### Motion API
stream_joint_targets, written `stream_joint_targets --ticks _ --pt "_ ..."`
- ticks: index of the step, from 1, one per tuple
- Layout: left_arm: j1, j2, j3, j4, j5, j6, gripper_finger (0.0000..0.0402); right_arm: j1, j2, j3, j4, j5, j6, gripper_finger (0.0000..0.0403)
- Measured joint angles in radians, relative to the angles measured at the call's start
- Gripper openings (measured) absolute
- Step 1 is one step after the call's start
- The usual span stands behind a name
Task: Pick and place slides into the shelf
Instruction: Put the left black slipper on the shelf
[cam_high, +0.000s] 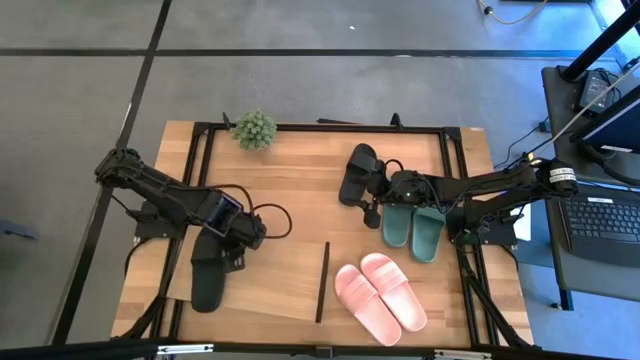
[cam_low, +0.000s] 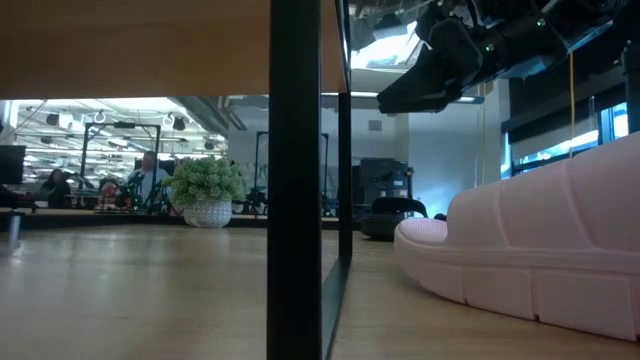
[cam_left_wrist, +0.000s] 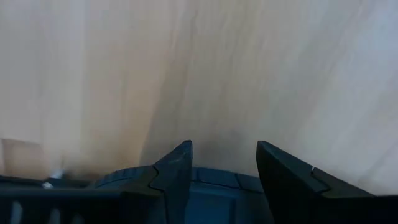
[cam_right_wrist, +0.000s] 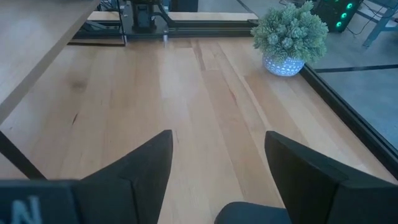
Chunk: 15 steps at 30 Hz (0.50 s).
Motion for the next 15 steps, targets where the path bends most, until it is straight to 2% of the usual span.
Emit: stream_joint_targets --ticks 4,15 --pt "-0.025 0.0 0.0 -0.005 0.049 -0.02 0.0169 0.0 0.0 0.0 0.0 0.0 0.004 0.0255" --pt "-0.075 0.0 0.0 0.026 0.044 -0.043 0.0169 0.0 0.0 0.0 0.0 0.0 0.007 0.0255"
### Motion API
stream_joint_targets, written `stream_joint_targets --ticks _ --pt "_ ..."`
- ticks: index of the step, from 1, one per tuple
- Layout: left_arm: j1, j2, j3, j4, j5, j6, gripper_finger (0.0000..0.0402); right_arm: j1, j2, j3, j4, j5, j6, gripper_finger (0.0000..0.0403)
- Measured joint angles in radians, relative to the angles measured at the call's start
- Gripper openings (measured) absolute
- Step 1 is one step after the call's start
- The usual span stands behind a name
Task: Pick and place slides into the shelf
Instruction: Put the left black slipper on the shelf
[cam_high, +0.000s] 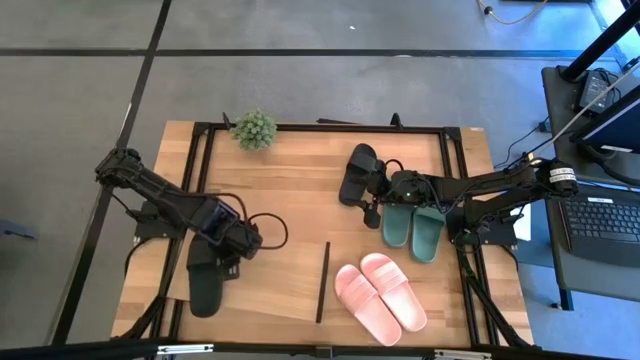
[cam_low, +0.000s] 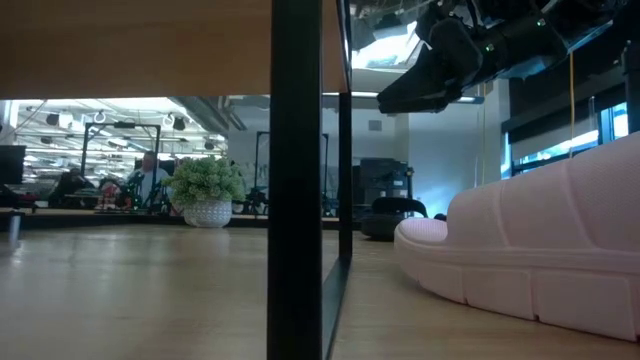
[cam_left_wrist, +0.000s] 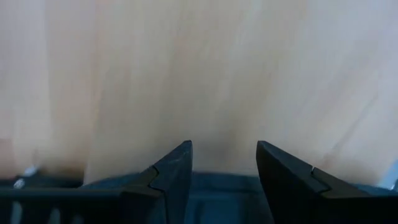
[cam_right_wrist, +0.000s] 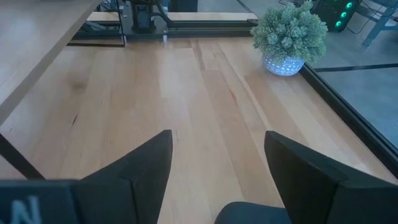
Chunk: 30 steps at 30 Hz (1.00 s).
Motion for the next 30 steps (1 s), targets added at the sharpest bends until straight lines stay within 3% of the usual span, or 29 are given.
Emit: stream_joint_targets --ticks 6,30 --pt "-0.039 0.0 0.0 0.074 0.036 0.003 0.0169 0.0 0.0 0.0 0.0 0.0 0.001 0.0255" --pt "-0.215 0.0 0.0 0.009 0.058 -0.11 0.0169 0.0 0.0 0.0 0.002 0.0 0.001 0.0255"
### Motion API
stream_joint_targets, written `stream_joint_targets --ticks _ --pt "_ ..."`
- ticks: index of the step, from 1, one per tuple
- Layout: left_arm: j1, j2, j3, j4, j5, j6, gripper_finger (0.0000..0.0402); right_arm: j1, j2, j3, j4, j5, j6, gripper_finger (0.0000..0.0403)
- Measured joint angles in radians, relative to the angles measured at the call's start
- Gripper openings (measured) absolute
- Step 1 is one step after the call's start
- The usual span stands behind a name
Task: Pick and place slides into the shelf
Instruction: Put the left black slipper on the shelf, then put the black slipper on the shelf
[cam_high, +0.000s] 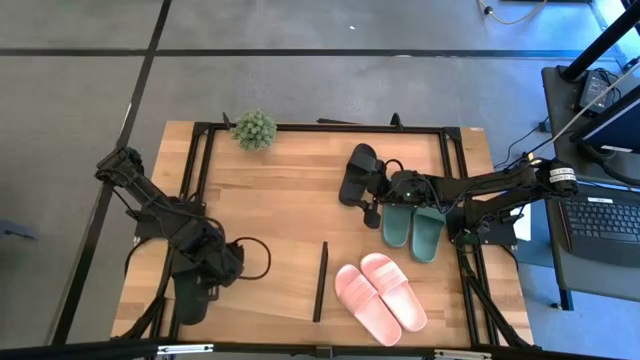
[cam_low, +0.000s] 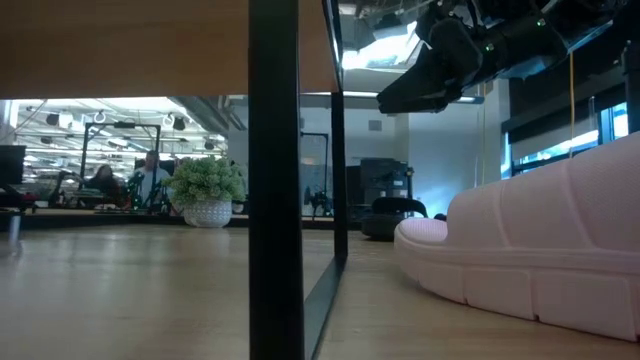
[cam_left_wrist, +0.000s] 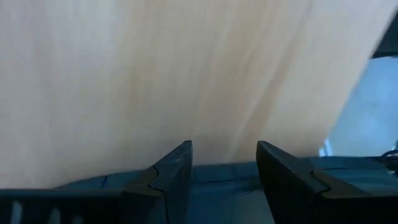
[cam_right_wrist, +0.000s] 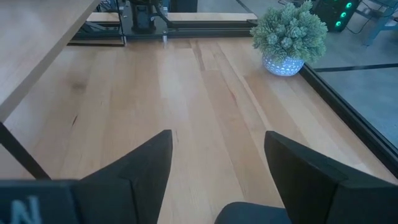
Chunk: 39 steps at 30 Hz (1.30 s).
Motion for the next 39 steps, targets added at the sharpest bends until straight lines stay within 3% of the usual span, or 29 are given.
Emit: stream_joint_targets --ticks 8,19,25,36,39 --pt "-0.016 0.0 0.0 0.127 0.006 0.022 0.0169 0.0 0.0 0.0 0.0 0.0 0.019 0.0255" --pt "-0.1 0.0 0.0 0.189 0.106 -0.19 0.0169 0.0 0.0 0.0 0.0 0.0 0.021 0.0255" --pt "-0.122 0.0 0.0 0.185 0.097 -0.256 0.0169 0.0 0.0 0.0 0.0 0.0 0.019 0.0255" --pt "-0.099 0.0 -0.001 0.309 0.068 -0.093 0.0169 0.0 0.0 0.0 -0.001 0.0 0.018 0.0255" --pt "-0.058 0.0 -0.001 0.317 0.0 -0.016 0.0169 0.0 0.0 0.0 -0.001 0.0 0.018 0.0255"
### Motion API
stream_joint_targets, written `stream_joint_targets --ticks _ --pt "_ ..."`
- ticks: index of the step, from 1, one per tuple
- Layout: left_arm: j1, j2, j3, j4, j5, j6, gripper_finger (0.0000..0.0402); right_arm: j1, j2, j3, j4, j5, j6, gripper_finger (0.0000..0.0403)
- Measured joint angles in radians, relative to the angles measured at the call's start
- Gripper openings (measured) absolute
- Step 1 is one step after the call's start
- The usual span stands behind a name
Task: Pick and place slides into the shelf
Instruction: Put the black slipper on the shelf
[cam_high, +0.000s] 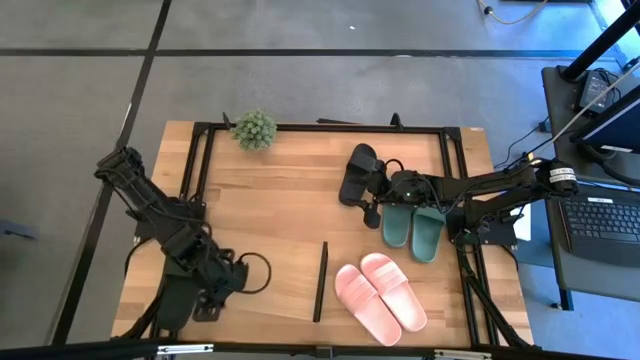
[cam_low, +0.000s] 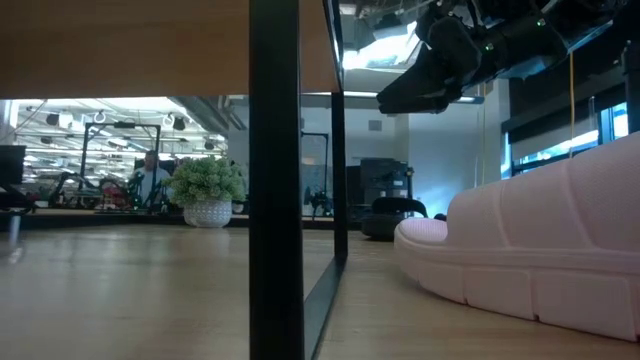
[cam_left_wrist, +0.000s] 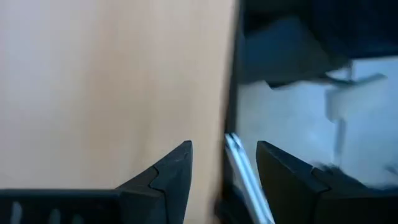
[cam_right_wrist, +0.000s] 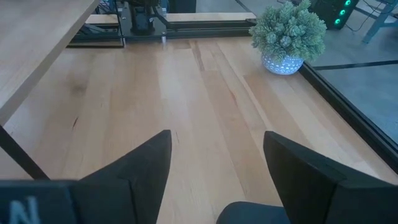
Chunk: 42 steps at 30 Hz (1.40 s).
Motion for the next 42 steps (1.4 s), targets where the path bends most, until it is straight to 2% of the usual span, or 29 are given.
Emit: stream_joint_targets --ticks 6,11,13,16,23,28,32,36,42 --pt "0.145 0.0 0.0 -0.001 -0.237 0.162 0.0169 0.0 0.0 0.0 -0.002 0.0 0.002 0.0255" --pt "0.275 0.0 0.0 0.0 -0.465 0.363 0.0169 -0.002 0.0 0.0 -0.012 0.02 -0.003 0.0255" --pt "0.33 -0.002 0.0 0.009 -0.508 0.433 0.0169 -0.002 0.0 0.0 -0.019 0.061 -0.003 0.0255" --pt "0.423 -0.024 0.0 0.059 -0.516 0.523 0.0169 -0.002 0.0 0.0 -0.026 0.113 -0.003 0.0255" --pt "0.654 -0.124 -0.007 0.191 -0.437 0.738 0.0169 -0.002 0.0 0.0 -0.039 0.195 -0.029 0.0255" --pt "0.798 -0.183 -0.066 0.349 -0.269 0.87 0.0169 -0.031 0.0 0.0 -0.106 0.309 -0.012 0.0255" --pt "0.878 -0.22 -0.138 0.471 -0.194 0.93 0.0169 -0.084 0.0 0.0 -0.152 0.31 0.041 0.0255" --pt "0.934 -0.244 -0.237 0.599 -0.126 0.974 0.0169 -0.143 0.0 0.003 -0.186 0.266 0.057 0.0255" --pt "1.012 -0.281 -0.418 0.841 0.021 0.986 0.0169 -0.2 0.031 0.104 -0.375 0.243 0.058 0.0255"
